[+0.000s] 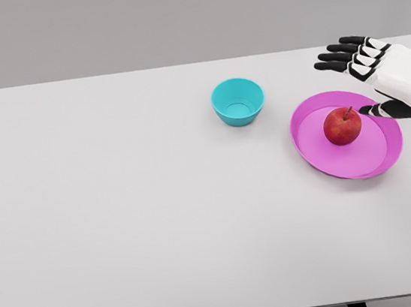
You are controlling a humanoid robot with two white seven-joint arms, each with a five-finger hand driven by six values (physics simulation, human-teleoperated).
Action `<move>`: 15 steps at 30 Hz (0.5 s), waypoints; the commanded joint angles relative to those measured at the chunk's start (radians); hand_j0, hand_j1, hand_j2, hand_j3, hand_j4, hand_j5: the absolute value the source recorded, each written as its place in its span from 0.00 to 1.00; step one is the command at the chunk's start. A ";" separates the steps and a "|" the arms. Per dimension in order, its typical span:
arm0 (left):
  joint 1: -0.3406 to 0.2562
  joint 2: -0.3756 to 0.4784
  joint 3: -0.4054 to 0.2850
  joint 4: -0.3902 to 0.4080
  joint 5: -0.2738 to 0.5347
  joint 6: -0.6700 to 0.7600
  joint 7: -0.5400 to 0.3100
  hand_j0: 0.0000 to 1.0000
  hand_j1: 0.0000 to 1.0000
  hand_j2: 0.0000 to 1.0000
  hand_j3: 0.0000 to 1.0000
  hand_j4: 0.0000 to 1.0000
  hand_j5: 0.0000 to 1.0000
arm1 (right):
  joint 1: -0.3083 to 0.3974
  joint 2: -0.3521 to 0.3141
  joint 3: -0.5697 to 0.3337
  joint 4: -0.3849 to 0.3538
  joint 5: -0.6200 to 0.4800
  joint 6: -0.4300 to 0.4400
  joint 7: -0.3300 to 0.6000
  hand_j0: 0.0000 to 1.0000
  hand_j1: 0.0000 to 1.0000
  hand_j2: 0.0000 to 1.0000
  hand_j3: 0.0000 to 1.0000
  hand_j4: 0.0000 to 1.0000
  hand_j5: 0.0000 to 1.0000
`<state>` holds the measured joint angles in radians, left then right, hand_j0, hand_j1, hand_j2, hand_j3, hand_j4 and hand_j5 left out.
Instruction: Put the apple from the pink plate into the blue bowl with your right arm
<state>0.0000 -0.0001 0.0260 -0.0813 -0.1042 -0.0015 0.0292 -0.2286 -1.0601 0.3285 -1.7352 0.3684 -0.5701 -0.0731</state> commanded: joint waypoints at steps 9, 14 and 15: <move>0.000 0.000 0.000 0.000 0.000 0.000 0.000 1.00 1.00 1.00 1.00 1.00 1.00 | 0.002 -0.011 -0.077 0.013 -0.013 0.010 0.401 1.00 1.00 1.00 1.00 1.00 1.00; 0.000 0.000 0.000 0.000 0.000 0.000 0.000 1.00 1.00 1.00 1.00 1.00 1.00 | -0.002 -0.012 -0.190 0.016 -0.014 0.013 0.684 1.00 1.00 1.00 1.00 1.00 1.00; 0.000 0.000 0.000 0.000 0.000 0.000 0.000 1.00 1.00 1.00 1.00 1.00 1.00 | -0.003 -0.011 -0.224 0.028 -0.013 0.015 0.684 1.00 1.00 1.00 1.00 1.00 1.00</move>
<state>0.0000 -0.0001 0.0260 -0.0813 -0.1042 -0.0015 0.0292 -0.2316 -1.0702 0.1507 -1.7150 0.3616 -0.5596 0.5351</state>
